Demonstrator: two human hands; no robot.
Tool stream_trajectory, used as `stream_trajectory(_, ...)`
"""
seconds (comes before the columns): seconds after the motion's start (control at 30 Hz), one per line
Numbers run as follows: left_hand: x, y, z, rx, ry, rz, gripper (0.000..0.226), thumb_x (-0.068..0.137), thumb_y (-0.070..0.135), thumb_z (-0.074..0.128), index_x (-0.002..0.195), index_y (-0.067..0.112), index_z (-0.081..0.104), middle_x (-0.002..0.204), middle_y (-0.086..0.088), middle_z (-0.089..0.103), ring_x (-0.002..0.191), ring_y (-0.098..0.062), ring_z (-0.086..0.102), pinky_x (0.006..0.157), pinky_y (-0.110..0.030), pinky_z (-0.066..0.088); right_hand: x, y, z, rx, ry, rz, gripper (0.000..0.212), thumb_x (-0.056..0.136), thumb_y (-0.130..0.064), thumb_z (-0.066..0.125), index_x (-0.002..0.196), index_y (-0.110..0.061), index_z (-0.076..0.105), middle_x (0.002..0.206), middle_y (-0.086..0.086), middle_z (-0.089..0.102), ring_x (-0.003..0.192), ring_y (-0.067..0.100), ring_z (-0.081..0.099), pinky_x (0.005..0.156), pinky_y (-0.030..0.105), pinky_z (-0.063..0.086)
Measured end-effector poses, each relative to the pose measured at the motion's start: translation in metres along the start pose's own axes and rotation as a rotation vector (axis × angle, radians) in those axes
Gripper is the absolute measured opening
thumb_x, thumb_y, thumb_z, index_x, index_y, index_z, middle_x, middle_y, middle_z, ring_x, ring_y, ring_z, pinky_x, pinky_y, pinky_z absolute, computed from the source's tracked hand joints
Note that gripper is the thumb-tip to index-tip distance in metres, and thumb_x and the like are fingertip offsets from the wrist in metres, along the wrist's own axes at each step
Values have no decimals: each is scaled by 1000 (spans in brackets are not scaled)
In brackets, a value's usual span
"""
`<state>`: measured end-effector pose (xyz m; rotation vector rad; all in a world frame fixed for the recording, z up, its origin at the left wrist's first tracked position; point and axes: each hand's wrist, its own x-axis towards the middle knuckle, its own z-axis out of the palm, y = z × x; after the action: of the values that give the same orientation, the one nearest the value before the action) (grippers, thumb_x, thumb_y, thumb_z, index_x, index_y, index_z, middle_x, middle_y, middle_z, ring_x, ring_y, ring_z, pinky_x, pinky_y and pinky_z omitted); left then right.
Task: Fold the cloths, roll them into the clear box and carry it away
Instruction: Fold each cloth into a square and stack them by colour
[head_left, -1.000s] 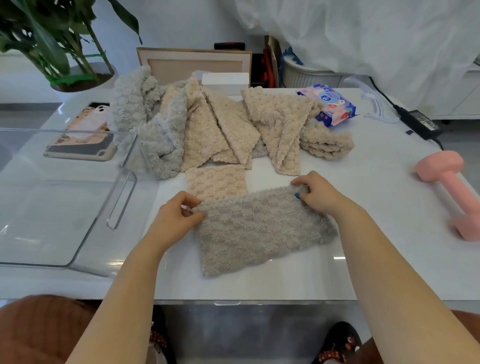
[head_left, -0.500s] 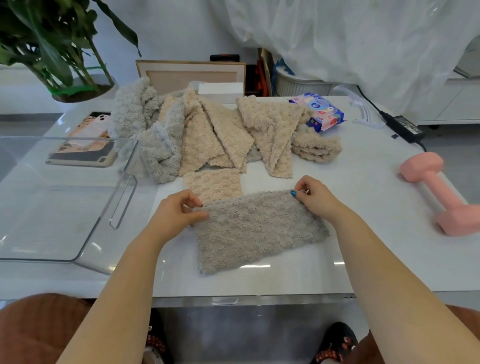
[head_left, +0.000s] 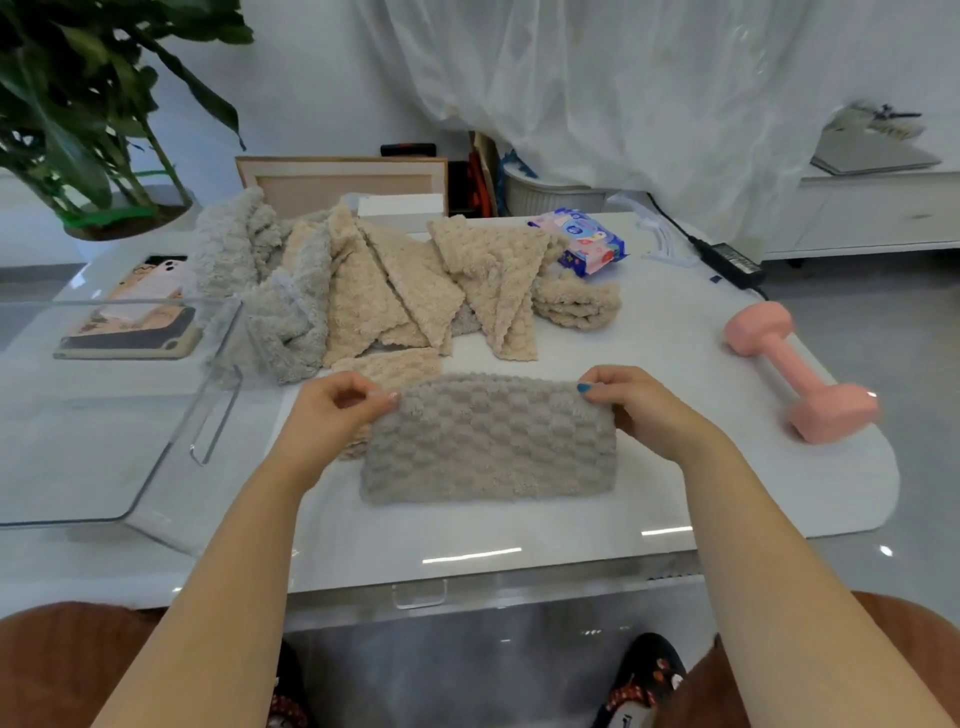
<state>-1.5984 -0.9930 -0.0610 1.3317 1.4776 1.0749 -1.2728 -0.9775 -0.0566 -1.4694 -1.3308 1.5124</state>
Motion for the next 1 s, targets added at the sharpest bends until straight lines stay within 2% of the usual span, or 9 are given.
stream_trajectory(0.13, 2, 16, 23, -174, 3, 2, 16, 78, 9, 74, 71, 6, 60, 59, 5, 65, 58, -3, 62, 58, -13, 50, -28, 2, -24, 288, 125, -105, 19, 89, 2, 51, 77, -11, 57, 63, 0, 62, 56, 12, 59, 52, 19, 44)
stream_trajectory(0.3, 7, 18, 50, -144, -37, -9, 19, 75, 9, 77, 73, 2, 59, 66, -4, 67, 63, -10, 64, 65, -21, 55, -52, 28, -63, 377, 258, -172, 17, 89, 3, 53, 80, -10, 60, 65, 0, 66, 58, 11, 60, 54, 19, 49)
stream_trajectory(0.43, 11, 18, 71, 10, -74, 31, 22, 72, 9, 80, 75, 4, 59, 72, -10, 65, 60, -5, 60, 59, -15, 50, -52, 46, -74, 138, 364, -142, 21, 85, 6, 61, 75, -12, 65, 71, 8, 61, 65, 18, 53, 61, 29, 43)
stream_trajectory(0.6, 22, 48, 73, 43, 11, 238, 21, 73, 12, 80, 88, 21, 67, 74, 3, 61, 66, -4, 56, 63, -11, 47, -48, 21, -79, 24, 525, -289, 29, 84, 13, 57, 98, -11, 66, 86, -4, 63, 78, 4, 57, 74, 15, 48)
stream_trajectory(0.7, 7, 44, 73, 119, -11, 371, 14, 74, 12, 78, 80, 22, 72, 73, 9, 66, 67, 0, 56, 62, -10, 44, -58, 23, -78, -191, 576, -330, 38, 81, 18, 50, 93, -12, 69, 88, -7, 64, 80, -6, 59, 75, 8, 45)
stream_trajectory(0.77, -8, 19, 75, 285, -116, 390, 17, 73, 12, 79, 74, 27, 71, 73, 7, 66, 69, -3, 56, 63, -10, 40, -65, 42, -72, -400, 548, -271, 42, 75, 22, 47, 83, -11, 71, 85, 1, 64, 83, 4, 59, 75, 7, 42)
stream_trajectory(0.87, -30, -24, 83, 502, -335, 224, 23, 73, 14, 80, 69, 33, 67, 77, 9, 64, 72, -7, 56, 70, -19, 41, -69, 81, -59, -572, 409, -2, 52, 65, 18, 45, 59, -28, 68, 81, -2, 59, 87, 22, 58, 83, 27, 44)
stream_trajectory(0.93, -37, -36, 88, 541, -404, 159, 24, 75, 14, 78, 69, 33, 65, 79, 9, 63, 72, -7, 55, 71, -20, 42, -70, 91, -51, -598, 395, 106, 46, 63, 10, 45, 53, -29, 67, 81, -6, 60, 89, 21, 58, 88, 40, 44)
stream_trajectory(1.0, -35, -33, 90, 574, -448, 134, 15, 77, 22, 76, 70, 31, 67, 81, 10, 64, 71, -4, 55, 68, -18, 43, -68, 88, -45, -507, 498, 125, 38, 66, 9, 45, 57, -22, 65, 80, -7, 61, 88, 21, 57, 83, 37, 44)
